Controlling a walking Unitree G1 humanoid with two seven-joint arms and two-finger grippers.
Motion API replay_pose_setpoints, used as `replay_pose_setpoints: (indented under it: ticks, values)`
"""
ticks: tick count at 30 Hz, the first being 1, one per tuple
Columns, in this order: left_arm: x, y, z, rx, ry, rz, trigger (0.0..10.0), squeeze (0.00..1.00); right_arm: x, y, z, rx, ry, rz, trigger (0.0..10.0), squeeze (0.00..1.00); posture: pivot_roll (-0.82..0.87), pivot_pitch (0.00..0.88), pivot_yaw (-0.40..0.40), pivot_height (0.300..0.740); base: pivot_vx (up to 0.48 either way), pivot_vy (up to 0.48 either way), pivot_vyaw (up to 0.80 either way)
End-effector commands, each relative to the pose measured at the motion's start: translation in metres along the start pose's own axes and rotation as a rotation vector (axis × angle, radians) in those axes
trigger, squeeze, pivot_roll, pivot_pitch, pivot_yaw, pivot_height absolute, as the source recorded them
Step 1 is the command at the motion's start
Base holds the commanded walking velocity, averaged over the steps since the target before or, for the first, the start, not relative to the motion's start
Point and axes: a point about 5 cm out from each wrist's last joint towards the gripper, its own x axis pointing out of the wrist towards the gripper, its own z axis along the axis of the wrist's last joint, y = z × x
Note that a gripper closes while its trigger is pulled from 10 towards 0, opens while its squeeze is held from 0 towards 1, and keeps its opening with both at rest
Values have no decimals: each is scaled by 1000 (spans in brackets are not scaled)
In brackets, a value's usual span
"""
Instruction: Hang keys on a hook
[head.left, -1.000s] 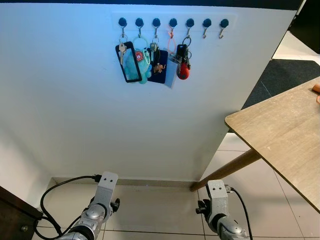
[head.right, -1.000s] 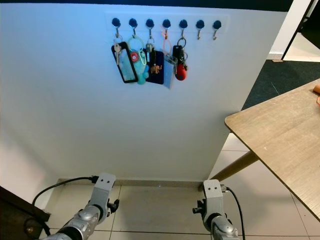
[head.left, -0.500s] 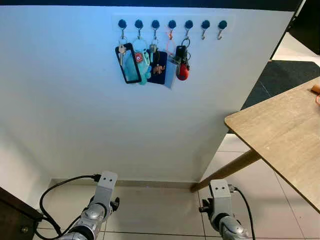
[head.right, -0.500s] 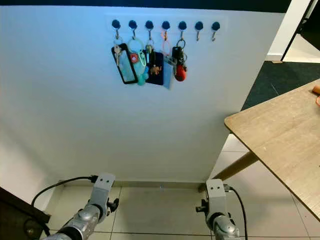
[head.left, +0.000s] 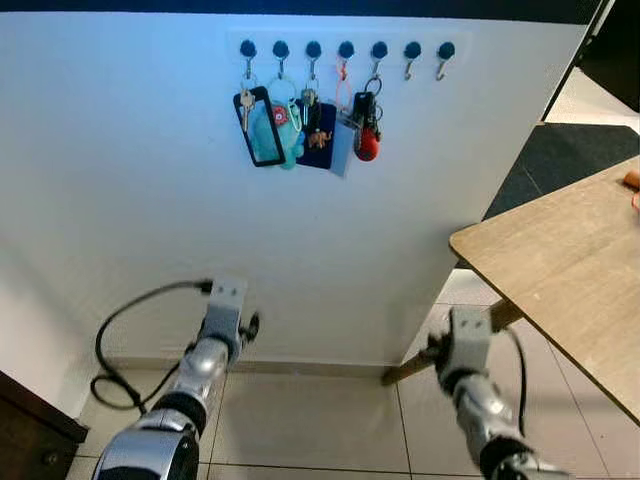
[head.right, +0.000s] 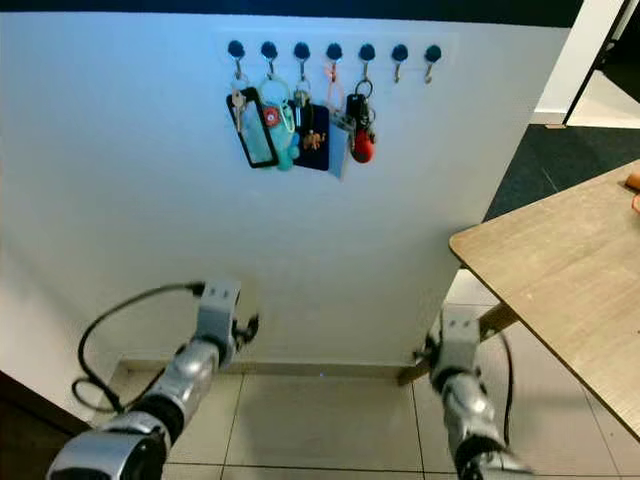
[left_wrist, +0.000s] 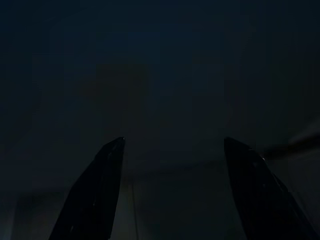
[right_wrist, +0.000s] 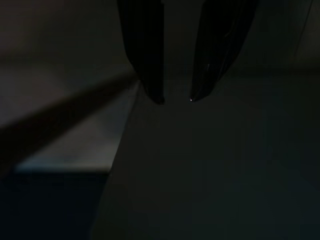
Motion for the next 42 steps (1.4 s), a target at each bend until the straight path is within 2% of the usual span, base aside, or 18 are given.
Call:
replay_pose_setpoints:
  ticks: [1,4,6,8,12,14,19,21,23,24,26,28,30,31,33,35,39,42]
  values:
    - [-6,-9,-18,19,58,-40,10000,0,-9,1,-19,3,66,6,10000,0,24,13,-6,740,0,0,0]
    - [-26,-8,-57,73,185,-61,10000,0,-33,6,-59,-36,207,40,10000,0,26,20,-6,740,0,0,0]
    - [-31,-6,-65,76,210,-56,10000,0,-39,7,-67,-36,232,44,10000,0,25,22,-6,740,0,0,0]
    - [-47,3,-87,64,273,-26,10000,0,-57,10,-89,-24,293,51,10000,0,25,29,-5,740,0,0,0]
    - [-59,12,-101,59,303,-7,10000,0,-72,13,-104,-9,325,56,10000,0,26,33,-6,740,0,0,0]
    - [-57,13,-97,58,287,-3,10000,0,-67,12,-99,-7,304,52,10000,0,27,35,-7,740,0,0,0]
    - [-37,8,-70,51,202,-8,10000,0,-40,9,-65,-9,188,43,10000,0,26,34,-7,740,0,0,0]
    - [-33,7,-65,48,184,-9,10000,0,-35,9,-59,-10,165,42,10000,0,26,34,-7,740,0,0,0]
    - [-16,0,-34,32,83,-20,10000,0,-14,2,-24,-12,53,15,10000,0,28,32,-8,740,0,0,0]
    - [-12,-1,-26,27,55,-24,10000,0,-9,0,-14,-11,22,7,10000,0,30,32,-10,740,0,0,0]
    - [-7,-4,-15,21,20,-31,10000,0,-3,-2,-2,-13,-13,1,10000,0,32,31,-11,740,0,0,0]
    - [-7,-4,-15,21,21,-32,10000,0,-3,-2,-2,-14,-11,3,10000,0,33,31,-11,740,0,0,0]
    - [-9,-3,-20,25,36,-33,10000,0,-4,-1,-7,-17,7,9,10000,0,34,32,-12,740,0,0,0]
    - [-16,-2,-35,40,93,-36,10000,0,-13,3,-25,-20,82,27,10000,0,36,32,-14,740,0,0,0]
    - [-26,-1,-54,55,162,-36,10000,0,-25,7,-48,-23,172,47,10000,0,35,33,-14,740,0,0,0]
    - [-29,0,-59,58,178,-35,10000,0,-28,9,-53,-25,193,52,10000,0,36,33,-14,740,0,0,0]
    - [-54,7,-99,91,336,-25,10000,0,-58,14,-95,-62,365,86,10000,0,34,35,-13,740,0,0,0]
    - [-63,11,-109,84,368,-14,10000,0,-68,12,-105,-55,392,77,10000,0,34,34,-14,740,0,0,0]
